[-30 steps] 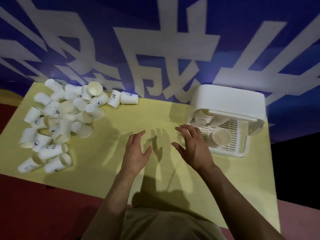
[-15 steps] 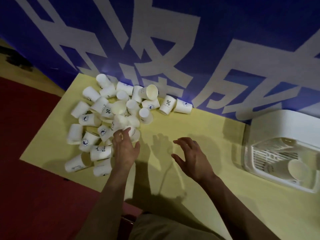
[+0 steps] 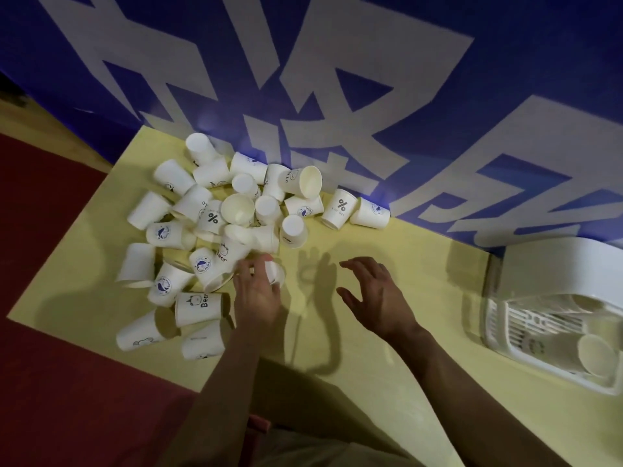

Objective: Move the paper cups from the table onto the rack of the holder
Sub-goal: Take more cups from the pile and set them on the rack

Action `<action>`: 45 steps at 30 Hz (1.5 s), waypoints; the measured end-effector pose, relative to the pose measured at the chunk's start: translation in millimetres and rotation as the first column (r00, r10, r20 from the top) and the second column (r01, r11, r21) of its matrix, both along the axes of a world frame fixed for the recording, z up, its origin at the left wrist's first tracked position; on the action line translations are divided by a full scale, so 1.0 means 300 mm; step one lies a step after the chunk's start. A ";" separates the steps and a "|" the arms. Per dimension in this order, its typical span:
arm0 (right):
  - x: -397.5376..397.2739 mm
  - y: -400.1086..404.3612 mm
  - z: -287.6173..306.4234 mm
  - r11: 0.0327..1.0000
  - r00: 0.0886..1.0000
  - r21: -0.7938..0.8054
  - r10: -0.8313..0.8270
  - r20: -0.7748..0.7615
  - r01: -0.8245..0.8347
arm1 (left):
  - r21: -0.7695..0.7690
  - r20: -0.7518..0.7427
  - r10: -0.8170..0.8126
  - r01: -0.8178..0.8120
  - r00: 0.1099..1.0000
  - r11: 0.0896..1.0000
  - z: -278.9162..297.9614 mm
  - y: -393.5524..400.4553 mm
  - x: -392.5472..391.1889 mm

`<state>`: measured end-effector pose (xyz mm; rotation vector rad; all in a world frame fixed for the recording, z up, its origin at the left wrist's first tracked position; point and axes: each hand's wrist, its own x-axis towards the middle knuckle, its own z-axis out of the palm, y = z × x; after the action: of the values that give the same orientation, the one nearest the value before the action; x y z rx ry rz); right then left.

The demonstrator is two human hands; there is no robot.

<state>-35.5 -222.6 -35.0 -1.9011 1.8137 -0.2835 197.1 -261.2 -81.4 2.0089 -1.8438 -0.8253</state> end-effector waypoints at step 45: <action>-0.105 -0.024 -0.129 0.972 0.992 0.202 -0.103 -0.079 0.117 | 0.105 -0.123 -0.077 0.090 0.989 0.990 -0.040 0.098 -0.128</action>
<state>-67.1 -229.7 -73.8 -1.6902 1.9166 -0.0645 158.6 -231.9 -93.4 1.9118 -1.8632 -1.0677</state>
